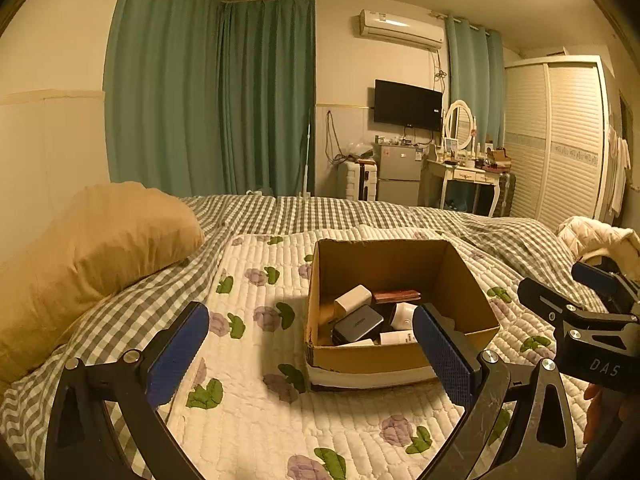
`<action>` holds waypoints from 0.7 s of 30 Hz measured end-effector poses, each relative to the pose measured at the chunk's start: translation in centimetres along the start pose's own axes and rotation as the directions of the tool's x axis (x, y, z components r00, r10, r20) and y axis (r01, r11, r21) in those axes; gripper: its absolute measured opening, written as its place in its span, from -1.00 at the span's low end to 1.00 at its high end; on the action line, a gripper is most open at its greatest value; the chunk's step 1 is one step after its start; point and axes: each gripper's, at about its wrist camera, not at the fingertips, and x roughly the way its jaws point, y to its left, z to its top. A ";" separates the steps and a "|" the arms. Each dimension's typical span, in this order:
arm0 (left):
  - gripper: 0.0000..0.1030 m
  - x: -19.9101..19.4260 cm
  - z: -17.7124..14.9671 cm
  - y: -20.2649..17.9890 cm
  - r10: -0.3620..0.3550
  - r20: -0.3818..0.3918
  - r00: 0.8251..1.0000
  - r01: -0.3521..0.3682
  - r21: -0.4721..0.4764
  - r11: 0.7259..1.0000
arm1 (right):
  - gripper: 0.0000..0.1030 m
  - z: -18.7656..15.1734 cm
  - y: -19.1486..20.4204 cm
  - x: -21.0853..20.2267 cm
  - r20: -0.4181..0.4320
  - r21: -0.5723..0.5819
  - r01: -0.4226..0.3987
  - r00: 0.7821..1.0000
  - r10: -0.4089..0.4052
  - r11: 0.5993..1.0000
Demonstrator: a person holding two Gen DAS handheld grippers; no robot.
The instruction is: Organize rigid objects
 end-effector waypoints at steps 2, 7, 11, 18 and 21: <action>1.00 0.1 0.0 0.1 -0.004 -0.008 1.000 0.004 -0.010 1.000 | 1.00 0.0 0.0 0.1 -0.003 0.001 0.000 1.000 0.000 1.000; 1.00 0.3 -0.1 0.2 -0.002 -0.020 1.000 0.002 -0.013 1.000 | 0.99 0.0 0.0 0.0 -0.004 -0.005 0.003 1.000 -0.003 1.000; 1.00 0.2 -0.1 0.2 0.001 -0.021 1.000 -0.001 -0.010 1.000 | 0.99 0.0 0.0 0.0 -0.008 0.000 0.003 1.000 -0.003 1.000; 1.00 0.3 -0.1 0.1 -0.003 -0.030 1.000 0.003 0.000 1.000 | 0.99 -0.1 0.0 0.1 -0.024 0.005 0.003 1.000 -0.003 1.000; 1.00 0.3 -0.2 0.0 0.002 -0.027 1.000 -0.001 0.009 1.000 | 1.00 -0.1 0.0 0.2 -0.032 0.004 0.002 0.999 -0.002 1.000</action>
